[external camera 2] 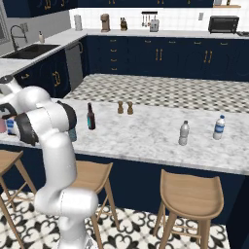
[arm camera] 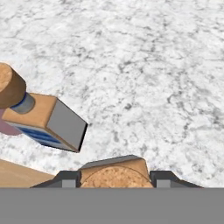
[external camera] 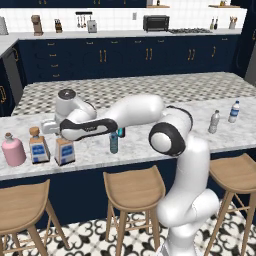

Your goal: Move the plastic bottles in the middle to the plastics group, and the glass bottles in the middle to the glass group.

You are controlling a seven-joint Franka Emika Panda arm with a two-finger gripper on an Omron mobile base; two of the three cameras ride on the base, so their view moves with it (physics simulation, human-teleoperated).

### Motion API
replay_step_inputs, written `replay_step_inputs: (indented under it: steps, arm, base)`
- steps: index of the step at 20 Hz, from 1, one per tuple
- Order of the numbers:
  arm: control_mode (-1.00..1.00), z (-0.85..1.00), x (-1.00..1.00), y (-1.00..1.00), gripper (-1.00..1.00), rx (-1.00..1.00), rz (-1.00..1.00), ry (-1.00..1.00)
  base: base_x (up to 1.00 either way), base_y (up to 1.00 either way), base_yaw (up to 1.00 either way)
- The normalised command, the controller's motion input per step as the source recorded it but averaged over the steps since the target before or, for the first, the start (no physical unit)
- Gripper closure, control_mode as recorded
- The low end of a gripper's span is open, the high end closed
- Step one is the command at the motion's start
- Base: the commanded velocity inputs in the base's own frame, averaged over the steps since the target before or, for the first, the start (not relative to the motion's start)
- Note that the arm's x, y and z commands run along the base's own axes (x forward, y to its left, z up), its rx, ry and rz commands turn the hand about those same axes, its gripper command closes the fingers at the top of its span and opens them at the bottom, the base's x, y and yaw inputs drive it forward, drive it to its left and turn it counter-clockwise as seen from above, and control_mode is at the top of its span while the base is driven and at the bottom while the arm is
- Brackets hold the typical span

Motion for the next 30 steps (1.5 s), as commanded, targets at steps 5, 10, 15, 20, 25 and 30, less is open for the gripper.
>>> replay_step_inputs:
  steps: [5, 10, 15, 20, 25, 30]
  arm:
    - [-1.00, 0.00, 0.15, 0.00, 1.00, 0.00, 0.00, -0.01]
    - [-1.00, 0.00, 0.27, 0.00, 1.00, 0.00, 0.00, 0.00]
    - [-1.00, -0.02, 0.20, 0.00, 1.00, 0.00, 0.00, 0.00]
    - [-1.00, -0.20, 0.04, 0.01, -1.00, 0.00, 0.00, 0.00]
    - [-1.00, -0.01, 0.02, 0.00, -1.00, 0.00, 0.00, 0.00]
    - [-1.00, 0.03, 0.00, 0.00, -1.00, 0.00, 0.00, 0.00]
  base:
    - [0.00, 0.00, 0.00]
    - [0.00, 0.00, 0.00]
    - [0.00, 0.00, 0.00]
    - [0.00, 0.00, 0.00]
    - [0.00, 0.00, 0.00]
    - [0.00, 0.00, 0.00]
